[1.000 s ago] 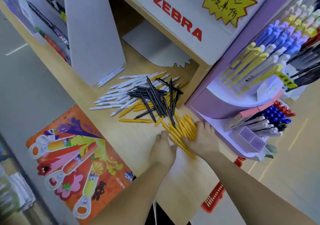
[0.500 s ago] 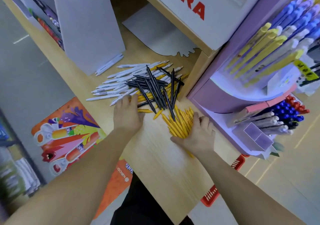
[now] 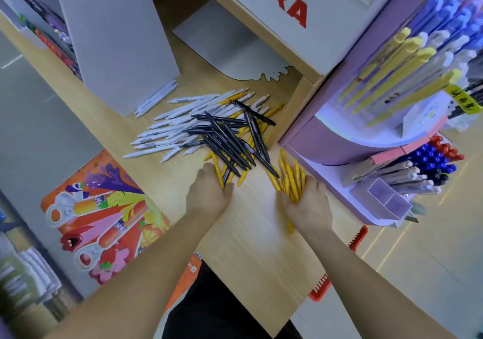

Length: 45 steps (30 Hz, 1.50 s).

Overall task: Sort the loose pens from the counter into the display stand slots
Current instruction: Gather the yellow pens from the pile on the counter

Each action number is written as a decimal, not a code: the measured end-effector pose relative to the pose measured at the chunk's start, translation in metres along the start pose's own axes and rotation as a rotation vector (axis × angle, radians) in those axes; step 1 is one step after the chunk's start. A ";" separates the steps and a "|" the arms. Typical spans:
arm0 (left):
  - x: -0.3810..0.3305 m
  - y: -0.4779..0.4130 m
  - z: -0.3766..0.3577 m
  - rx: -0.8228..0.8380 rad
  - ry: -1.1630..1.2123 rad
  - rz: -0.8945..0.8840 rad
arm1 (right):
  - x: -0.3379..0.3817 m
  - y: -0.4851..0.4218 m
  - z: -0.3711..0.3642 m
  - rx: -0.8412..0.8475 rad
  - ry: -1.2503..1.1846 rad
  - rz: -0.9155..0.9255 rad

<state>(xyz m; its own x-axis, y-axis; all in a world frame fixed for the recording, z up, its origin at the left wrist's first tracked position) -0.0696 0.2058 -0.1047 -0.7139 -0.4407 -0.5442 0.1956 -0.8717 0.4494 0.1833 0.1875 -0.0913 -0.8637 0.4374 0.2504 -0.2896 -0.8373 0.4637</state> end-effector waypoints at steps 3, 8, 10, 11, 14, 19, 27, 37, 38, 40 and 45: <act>-0.013 0.010 -0.017 0.038 0.059 0.025 | 0.005 0.005 -0.008 0.051 -0.071 -0.073; -0.030 0.030 -0.035 0.005 0.122 0.000 | 0.020 0.009 -0.013 0.080 -0.179 -0.105; -0.041 0.039 -0.047 0.014 0.203 0.014 | 0.031 0.008 -0.018 0.106 -0.202 -0.101; -0.045 0.042 -0.052 0.034 0.251 0.035 | 0.036 0.008 -0.020 0.125 -0.224 -0.105; -0.043 0.042 -0.057 0.074 0.386 0.107 | 0.041 0.005 -0.020 0.186 -0.350 -0.133; -0.036 0.036 -0.051 0.119 0.427 0.143 | 0.038 0.000 -0.016 0.259 -0.351 -0.057; -0.059 0.032 -0.062 0.256 0.546 0.197 | 0.053 -0.008 -0.024 0.421 -0.580 -0.112; -0.027 0.006 0.016 -0.122 -0.167 -0.338 | 0.041 -0.006 -0.012 0.136 -0.250 -0.069; -0.021 0.000 0.022 -0.143 -0.258 -0.387 | 0.044 -0.004 -0.012 0.123 -0.204 -0.066; -0.008 -0.014 0.025 -0.087 -0.329 -0.401 | 0.051 -0.001 -0.013 0.104 -0.084 -0.054; -0.004 -0.031 0.021 -0.043 -0.478 -0.519 | 0.052 0.002 -0.018 0.087 -0.016 -0.013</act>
<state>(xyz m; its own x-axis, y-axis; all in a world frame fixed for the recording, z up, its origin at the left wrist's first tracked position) -0.0868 0.2390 -0.1020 -0.9372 0.1682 -0.3055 -0.2309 -0.9557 0.1823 0.1304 0.2031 -0.0923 -0.8533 0.4536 0.2571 -0.2629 -0.8001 0.5392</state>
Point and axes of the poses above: each hand's wrist, its own y-axis away from the middle knuckle, its own z-axis out of the back of the hand, x = y × z, the point moved 6 cm from there along -y, towards the middle knuckle, and after that the axes turned 8 degrees about y, right-handed, at the moved point
